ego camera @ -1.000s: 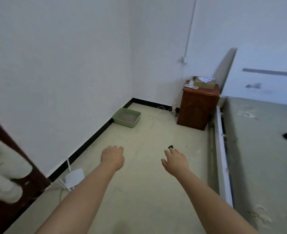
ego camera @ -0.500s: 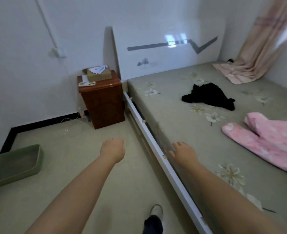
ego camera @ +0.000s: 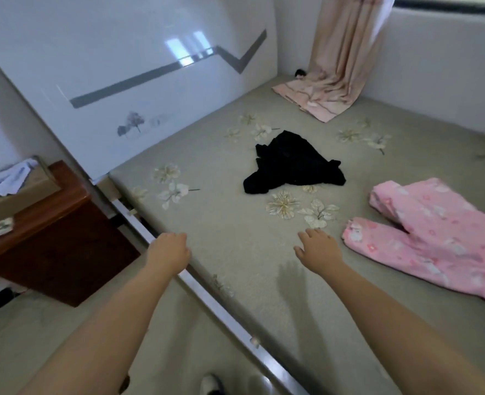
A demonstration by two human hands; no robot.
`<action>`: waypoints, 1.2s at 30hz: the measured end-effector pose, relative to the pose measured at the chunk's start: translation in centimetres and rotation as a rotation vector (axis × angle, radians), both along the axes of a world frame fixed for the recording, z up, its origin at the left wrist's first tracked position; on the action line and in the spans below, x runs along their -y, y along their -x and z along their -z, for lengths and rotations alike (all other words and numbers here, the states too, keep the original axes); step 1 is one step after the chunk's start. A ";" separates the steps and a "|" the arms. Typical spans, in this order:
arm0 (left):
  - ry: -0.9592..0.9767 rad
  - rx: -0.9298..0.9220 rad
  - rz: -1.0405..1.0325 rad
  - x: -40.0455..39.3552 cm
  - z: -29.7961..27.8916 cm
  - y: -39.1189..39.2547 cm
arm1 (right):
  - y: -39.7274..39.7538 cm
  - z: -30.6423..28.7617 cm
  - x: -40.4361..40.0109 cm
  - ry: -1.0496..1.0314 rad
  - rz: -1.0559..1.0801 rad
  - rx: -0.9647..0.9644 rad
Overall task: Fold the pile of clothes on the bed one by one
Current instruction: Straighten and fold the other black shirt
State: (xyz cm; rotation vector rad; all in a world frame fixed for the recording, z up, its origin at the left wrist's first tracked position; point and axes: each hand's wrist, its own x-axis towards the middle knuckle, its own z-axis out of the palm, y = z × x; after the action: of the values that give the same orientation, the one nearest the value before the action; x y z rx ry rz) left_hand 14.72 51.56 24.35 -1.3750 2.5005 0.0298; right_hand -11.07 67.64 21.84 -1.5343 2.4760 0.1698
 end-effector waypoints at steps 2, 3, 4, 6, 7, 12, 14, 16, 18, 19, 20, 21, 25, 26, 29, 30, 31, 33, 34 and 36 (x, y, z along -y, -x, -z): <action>-0.035 0.011 0.026 5.2 1.4 2.0 | 1.2 1.3 3.7 0.004 0.049 0.021; -0.056 0.014 0.041 7.9 2.3 3.1 | 1.8 2.1 5.5 -0.002 0.080 0.033; -0.082 0.016 0.053 10.5 3.3 4.2 | 2.4 3.0 7.4 -0.017 0.117 0.049; -0.126 -0.004 0.084 15.6 5.9 6.7 | 3.6 4.9 11.2 -0.047 0.196 0.072; -0.140 -0.006 0.114 18.1 7.4 8.0 | 4.2 5.9 13.2 -0.063 0.238 0.082; -0.221 -0.043 0.230 27.6 14.8 13.6 | 6.3 10.9 21.9 -0.114 0.415 0.184; -0.269 -0.054 0.229 30.3 18.5 15.2 | 7.3 13.4 25.4 -0.141 0.446 0.222; -0.284 -0.067 0.238 32.7 22.8 16.9 | 8.7 16.1 29.1 -0.127 0.469 0.232; -0.344 -0.052 0.215 34.0 26.3 18.1 | 10.3 18.5 32.5 -0.127 0.488 0.226; -0.372 -0.074 0.181 34.3 27.6 18.6 | 10.9 19.6 34.0 -0.122 0.500 0.210; -0.393 -0.134 0.137 34.7 28.8 19.1 | 11.5 20.7 35.6 -0.107 0.514 0.187; -0.398 -0.215 0.107 34.9 29.9 19.4 | 12.1 21.8 37.3 -0.092 0.515 0.161; -0.335 -0.370 0.166 35.2 32.9 20.2 | 13.6 26.2 41.8 -0.095 0.489 0.147; -0.329 -0.374 0.167 35.1 33.1 20.0 | 13.5 26.9 42.2 -0.070 0.492 0.163; -0.321 -0.415 0.155 35.1 33.6 19.7 | 13.3 27.9 42.2 0.199 0.623 0.223; -0.323 -0.416 0.158 35.1 33.5 19.7 | 13.0 27.8 41.9 0.263 0.661 0.240; -0.331 -0.415 0.153 35.0 33.4 19.7 | 12.7 27.7 41.5 0.302 0.665 0.245; -0.337 -0.404 0.136 35.0 33.4 19.7 | 11.8 27.3 40.5 0.345 0.607 0.254; -0.326 -0.401 0.139 35.0 33.3 19.7 | 11.3 26.8 39.8 0.345 0.575 0.267; -0.320 -0.398 0.136 35.2 33.5 19.7 | 10.1 25.7 37.8 0.301 0.502 0.290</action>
State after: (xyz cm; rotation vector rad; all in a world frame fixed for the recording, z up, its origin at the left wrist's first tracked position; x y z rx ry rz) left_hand -4.94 16.38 -9.11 -1.1524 2.7379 0.7075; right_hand -21.15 29.86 -3.91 -0.8899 2.6246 -0.4903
